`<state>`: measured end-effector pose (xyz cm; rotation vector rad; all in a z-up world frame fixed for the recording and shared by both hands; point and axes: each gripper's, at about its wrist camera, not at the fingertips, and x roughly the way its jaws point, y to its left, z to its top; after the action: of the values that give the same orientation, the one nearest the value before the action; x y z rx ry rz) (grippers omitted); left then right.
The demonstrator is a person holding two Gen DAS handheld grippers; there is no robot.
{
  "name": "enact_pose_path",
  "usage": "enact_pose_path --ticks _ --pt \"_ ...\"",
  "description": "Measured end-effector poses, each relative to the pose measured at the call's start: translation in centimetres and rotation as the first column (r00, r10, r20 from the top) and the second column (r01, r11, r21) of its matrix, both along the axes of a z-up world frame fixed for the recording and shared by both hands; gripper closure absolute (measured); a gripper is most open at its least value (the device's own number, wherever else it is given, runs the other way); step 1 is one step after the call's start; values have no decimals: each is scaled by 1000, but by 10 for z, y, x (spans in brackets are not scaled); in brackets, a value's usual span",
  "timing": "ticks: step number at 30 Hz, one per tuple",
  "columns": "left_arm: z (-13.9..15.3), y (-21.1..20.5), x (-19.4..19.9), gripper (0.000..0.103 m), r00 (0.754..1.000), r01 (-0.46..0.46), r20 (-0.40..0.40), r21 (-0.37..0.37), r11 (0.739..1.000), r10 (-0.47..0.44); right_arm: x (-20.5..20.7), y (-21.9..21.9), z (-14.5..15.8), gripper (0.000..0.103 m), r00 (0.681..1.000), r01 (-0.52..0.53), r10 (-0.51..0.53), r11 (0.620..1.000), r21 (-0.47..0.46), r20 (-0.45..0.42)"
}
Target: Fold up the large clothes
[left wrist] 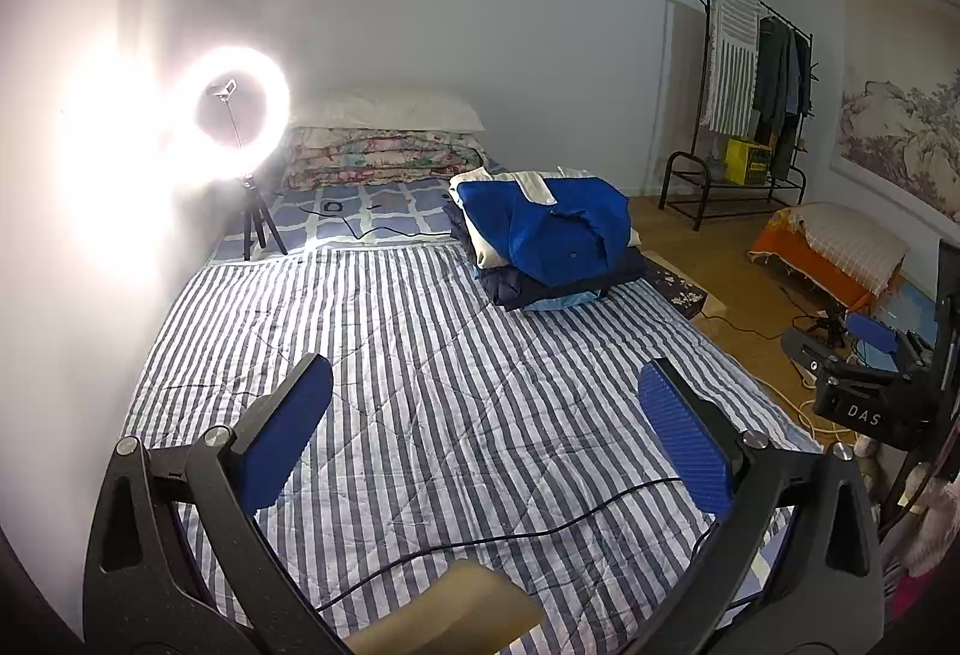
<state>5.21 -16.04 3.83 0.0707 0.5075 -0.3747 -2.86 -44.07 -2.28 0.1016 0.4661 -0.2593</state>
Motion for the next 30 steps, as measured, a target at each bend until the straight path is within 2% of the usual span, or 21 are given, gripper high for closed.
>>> enact_pose_path --ticks 30 --pt "-1 -4 -2 0 1000 0 5 10 1000 0 -2 -1 -3 0 1000 1 -1 1000 24 -13"
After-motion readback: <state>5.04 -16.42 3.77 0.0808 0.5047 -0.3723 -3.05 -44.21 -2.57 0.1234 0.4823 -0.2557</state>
